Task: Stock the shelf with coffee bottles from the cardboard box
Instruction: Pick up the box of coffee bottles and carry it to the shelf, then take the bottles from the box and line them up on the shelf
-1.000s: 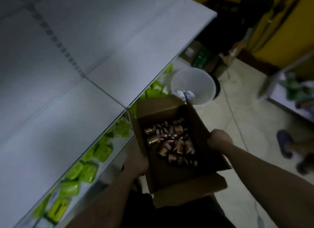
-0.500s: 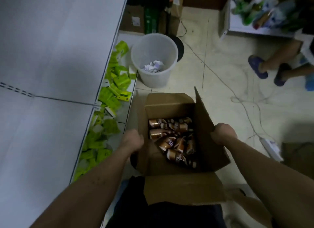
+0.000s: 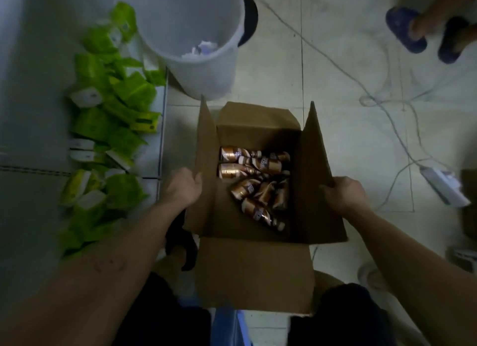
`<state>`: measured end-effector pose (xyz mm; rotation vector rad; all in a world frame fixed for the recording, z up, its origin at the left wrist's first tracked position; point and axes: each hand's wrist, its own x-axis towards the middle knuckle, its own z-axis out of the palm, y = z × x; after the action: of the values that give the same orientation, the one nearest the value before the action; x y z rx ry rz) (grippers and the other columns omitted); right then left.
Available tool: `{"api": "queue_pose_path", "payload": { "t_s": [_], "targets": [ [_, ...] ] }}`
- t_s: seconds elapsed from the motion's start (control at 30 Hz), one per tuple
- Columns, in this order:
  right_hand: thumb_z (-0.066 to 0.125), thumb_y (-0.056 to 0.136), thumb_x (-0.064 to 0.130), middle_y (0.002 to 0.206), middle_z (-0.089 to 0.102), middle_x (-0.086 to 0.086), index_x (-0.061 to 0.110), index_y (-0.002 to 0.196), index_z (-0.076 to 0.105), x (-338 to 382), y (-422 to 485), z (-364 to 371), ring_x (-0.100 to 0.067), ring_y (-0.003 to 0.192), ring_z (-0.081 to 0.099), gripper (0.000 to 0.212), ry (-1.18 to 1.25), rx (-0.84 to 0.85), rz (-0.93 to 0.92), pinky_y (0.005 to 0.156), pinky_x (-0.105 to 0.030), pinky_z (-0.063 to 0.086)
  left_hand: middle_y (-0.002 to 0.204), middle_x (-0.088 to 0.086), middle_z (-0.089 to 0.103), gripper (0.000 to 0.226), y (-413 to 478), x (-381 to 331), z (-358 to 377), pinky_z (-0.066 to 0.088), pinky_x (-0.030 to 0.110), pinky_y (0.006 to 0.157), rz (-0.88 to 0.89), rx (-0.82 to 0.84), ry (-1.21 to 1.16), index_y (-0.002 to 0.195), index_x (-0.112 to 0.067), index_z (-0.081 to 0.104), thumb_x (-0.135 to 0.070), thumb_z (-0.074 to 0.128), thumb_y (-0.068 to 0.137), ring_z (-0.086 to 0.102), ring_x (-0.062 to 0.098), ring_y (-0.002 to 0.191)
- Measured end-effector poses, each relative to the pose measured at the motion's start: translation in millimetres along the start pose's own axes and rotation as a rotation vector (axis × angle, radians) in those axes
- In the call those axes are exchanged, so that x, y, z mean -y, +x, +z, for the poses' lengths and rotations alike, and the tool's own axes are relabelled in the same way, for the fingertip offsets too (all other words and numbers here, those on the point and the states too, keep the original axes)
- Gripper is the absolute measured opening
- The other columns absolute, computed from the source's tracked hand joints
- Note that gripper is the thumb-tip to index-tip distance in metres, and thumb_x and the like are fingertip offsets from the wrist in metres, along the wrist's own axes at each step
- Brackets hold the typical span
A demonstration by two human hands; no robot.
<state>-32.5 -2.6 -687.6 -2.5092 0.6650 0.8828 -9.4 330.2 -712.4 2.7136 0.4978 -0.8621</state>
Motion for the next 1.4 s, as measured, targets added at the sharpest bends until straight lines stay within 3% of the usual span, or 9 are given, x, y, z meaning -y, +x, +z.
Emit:
{"api": "queue_pose_path", "payload": {
  "t_s": [0.13,0.2,0.33,0.47,0.6,0.7,0.87,1.2,1.4],
  "targets": [
    [0.053,0.097,0.031,0.109,0.069,-0.015,0.005,0.122,0.063,-7.1,52.9,73.9,-0.03,0.09,0.067,0.037,0.1,-0.05,0.027,0.084,-0.042,0.057,0.08,0.015,0.062,0.045,64.6,31.4,63.9,0.039,0.029,0.059,0.079,-0.053,-0.115,0.084,-0.003,0.063,-0.038,0.041,0.1,0.06,0.03,0.075],
    [0.054,0.097,0.03,0.109,0.069,-0.014,0.004,0.12,0.063,-14.9,71.1,102.7,-0.028,0.088,0.066,0.036,0.128,-0.027,0.058,0.08,-0.036,0.056,0.072,0.01,0.057,0.045,89.2,43.8,89.2,0.037,0.029,0.056,0.125,-0.055,-0.151,0.075,-0.005,0.057,-0.038,0.039,0.1,0.058,0.028,0.072],
    [0.058,0.095,0.026,0.094,0.068,-0.014,0.005,0.095,0.064,-35.3,91.3,139.7,-0.021,0.069,0.062,0.022,0.044,0.009,0.059,0.056,-0.027,0.047,0.095,0.02,0.064,0.045,118.8,73.1,120.2,0.04,0.032,0.068,0.193,-0.141,-0.087,0.103,0.002,0.065,-0.038,0.044,0.099,0.062,0.037,0.092],
    [0.061,0.093,0.024,0.093,0.068,-0.017,0.0,0.101,0.061,-41.4,89.7,141.6,-0.03,0.073,0.068,0.025,0.065,-0.051,0.094,0.059,-0.037,0.057,0.099,0.027,0.066,0.049,129.9,97.1,118.6,0.046,0.038,0.077,0.162,-0.158,-0.091,0.098,0.011,0.066,-0.036,0.054,0.095,0.063,0.041,0.098],
    [0.061,0.091,0.023,0.106,0.063,-0.018,0.001,0.115,0.057,-32.3,32.8,145.4,-0.032,0.092,0.064,0.033,-0.116,-0.153,0.028,0.082,-0.041,0.053,0.113,0.027,0.063,0.035,77.0,92.9,108.7,0.048,0.042,0.086,0.269,-0.302,0.016,0.111,0.003,0.059,-0.025,0.055,0.09,0.06,0.042,0.107],
    [0.067,0.086,0.039,0.136,0.051,-0.019,0.007,0.138,0.041,-4.3,-48.8,135.9,-0.036,0.123,0.051,0.066,-0.147,-0.257,-0.149,0.099,-0.042,0.044,0.123,0.018,0.059,0.044,4.3,86.9,101.7,0.047,0.041,0.089,0.424,-0.319,0.05,0.121,-0.007,0.052,-0.034,0.06,0.088,0.056,0.036,0.114],
    [0.068,0.084,0.04,0.136,0.054,-0.012,0.016,0.139,0.043,11.1,-146.3,149.1,-0.029,0.12,0.054,0.065,-0.101,-0.415,-0.302,0.094,-0.037,0.046,0.121,0.009,0.064,0.038,-86.7,82.1,81.9,0.041,0.029,0.076,0.59,-0.348,-0.086,0.119,-0.012,0.059,-0.032,0.065,0.088,0.059,0.026,0.109],
    [0.065,0.086,0.041,0.12,0.063,-0.008,0.013,0.121,0.061,15.0,-175.3,179.7,-0.02,0.102,0.058,0.045,0.002,-0.166,-0.243,0.082,-0.031,0.045,0.12,0.004,0.063,0.051,-136.2,89.8,75.3,0.049,0.035,0.083,0.616,-0.307,0.103,0.123,-0.017,0.056,-0.048,0.064,0.084,0.059,0.022,0.105],
    [0.067,0.085,0.039,0.122,0.06,-0.011,0.008,0.13,0.052,21.3,-107.9,198.4,-0.027,0.109,0.06,0.056,0.384,0.008,-0.119,0.09,-0.037,0.05,0.109,0.0,0.064,0.055,-82.8,53.4,97.6,0.048,0.033,0.071,0.59,-0.163,0.108,0.115,-0.024,0.055,-0.061,0.063,0.075,0.06,0.021,0.091]
  ]
}}
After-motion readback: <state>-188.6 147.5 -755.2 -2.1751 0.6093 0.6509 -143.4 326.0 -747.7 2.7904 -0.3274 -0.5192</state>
